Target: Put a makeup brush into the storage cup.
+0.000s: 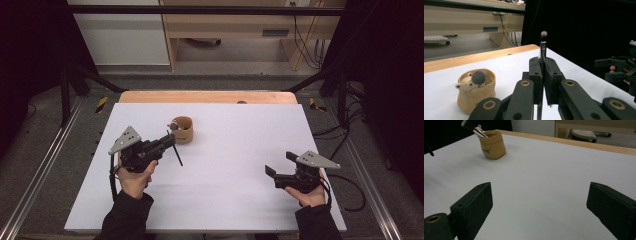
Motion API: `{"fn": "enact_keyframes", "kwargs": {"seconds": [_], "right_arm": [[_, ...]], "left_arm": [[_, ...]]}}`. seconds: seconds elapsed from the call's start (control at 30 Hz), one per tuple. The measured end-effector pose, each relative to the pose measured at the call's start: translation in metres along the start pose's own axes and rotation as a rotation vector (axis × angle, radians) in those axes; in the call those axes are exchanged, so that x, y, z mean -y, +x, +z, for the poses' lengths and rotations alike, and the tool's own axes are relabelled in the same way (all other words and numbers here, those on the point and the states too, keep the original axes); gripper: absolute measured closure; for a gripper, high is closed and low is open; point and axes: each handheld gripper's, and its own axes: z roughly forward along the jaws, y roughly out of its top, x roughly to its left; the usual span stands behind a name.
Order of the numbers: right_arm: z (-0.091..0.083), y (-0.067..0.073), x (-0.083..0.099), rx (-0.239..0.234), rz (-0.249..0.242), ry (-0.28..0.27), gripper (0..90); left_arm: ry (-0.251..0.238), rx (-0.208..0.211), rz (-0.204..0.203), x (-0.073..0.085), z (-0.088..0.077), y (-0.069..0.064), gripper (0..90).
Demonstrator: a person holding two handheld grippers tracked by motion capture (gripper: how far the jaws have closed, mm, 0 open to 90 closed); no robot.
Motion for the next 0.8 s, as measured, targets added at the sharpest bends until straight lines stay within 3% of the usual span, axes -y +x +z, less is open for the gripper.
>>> {"fn": "enact_keyframes", "kwargs": {"seconds": [0.8], "right_arm": [[0.004, 0.006, 0.000, -0.015, -0.013, 0.008, 6.9]], "left_arm": [[-0.001, -0.030, 0.019, -0.025, 0.022, 0.006, 84.9]]}}
